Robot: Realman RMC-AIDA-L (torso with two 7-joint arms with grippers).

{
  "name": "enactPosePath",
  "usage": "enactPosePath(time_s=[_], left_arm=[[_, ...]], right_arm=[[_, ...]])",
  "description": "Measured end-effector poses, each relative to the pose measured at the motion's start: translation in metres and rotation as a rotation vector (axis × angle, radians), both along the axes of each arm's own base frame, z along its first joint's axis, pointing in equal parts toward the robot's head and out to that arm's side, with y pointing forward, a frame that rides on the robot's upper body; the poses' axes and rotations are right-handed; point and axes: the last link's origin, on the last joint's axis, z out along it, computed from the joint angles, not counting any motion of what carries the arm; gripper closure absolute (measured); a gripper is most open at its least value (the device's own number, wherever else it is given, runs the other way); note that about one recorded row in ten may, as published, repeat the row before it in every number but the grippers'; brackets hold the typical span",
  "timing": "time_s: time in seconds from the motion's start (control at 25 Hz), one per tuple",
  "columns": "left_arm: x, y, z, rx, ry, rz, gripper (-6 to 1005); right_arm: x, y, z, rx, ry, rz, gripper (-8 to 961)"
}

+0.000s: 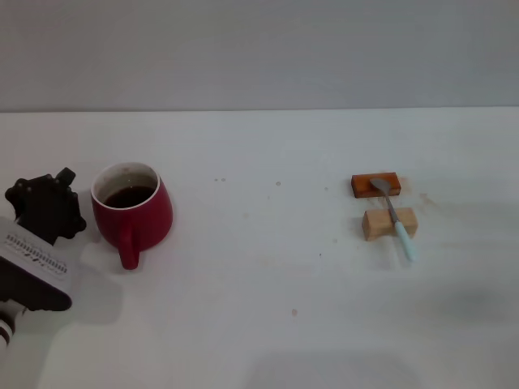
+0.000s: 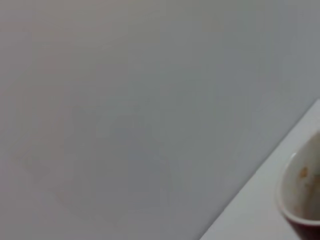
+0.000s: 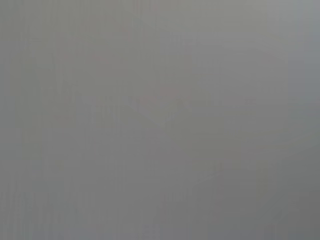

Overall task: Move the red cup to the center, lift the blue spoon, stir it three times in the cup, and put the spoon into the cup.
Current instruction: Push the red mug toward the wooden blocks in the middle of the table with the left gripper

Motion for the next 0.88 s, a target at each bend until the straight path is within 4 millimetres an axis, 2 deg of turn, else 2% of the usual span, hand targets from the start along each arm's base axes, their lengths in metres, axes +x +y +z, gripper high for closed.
enactPosePath(time_s=[0.24,0.72,0.88], left_arm=[[0.006,0.005,-0.010,-0.060,0.075,-0.025,986],[0.015,0.008,-0.016,-0.088,0.099,-0.064,985],[0.024,0.011,-0.022,-0.117,0.107,-0.102,985]], right_arm=[[0.000,-0.001,0.000,0.002,-0.001,0.001,206],[0.000,0.000,0.000,0.001,-0.003,0.004,207],[-0.001,0.000,0.000,0.001,-0.003,0.004,207]])
